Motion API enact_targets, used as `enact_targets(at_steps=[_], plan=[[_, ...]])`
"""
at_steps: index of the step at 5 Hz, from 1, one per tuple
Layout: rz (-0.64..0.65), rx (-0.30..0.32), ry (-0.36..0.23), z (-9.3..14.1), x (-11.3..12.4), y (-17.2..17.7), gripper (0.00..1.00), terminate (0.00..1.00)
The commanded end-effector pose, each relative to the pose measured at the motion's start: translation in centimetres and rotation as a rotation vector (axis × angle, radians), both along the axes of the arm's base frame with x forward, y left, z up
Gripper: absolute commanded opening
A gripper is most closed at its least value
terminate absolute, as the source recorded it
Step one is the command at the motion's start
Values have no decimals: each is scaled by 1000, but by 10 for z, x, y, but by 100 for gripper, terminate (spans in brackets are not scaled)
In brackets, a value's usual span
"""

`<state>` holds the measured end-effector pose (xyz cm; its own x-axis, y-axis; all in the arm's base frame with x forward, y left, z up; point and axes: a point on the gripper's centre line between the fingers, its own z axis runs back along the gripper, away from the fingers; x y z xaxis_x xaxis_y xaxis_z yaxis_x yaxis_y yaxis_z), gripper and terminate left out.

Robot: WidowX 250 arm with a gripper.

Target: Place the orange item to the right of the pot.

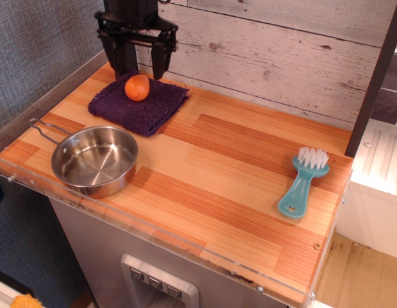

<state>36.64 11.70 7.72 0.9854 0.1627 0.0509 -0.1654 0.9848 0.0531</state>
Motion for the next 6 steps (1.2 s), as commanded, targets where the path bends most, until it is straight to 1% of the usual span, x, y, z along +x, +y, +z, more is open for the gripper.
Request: enact_targets(at_steps=[1,2,3,4,5,6], plan=[[25,50,-7,-8,6,13,100,0],[34,68,13,-20,11,17,100,0],[35,67,35,-31,13,17,100,0],[17,63,27,-32,14,13,0,0],[7,59,9,-23,12,9,0,0],[-1,37,-32,-3,3,6,0,0]])
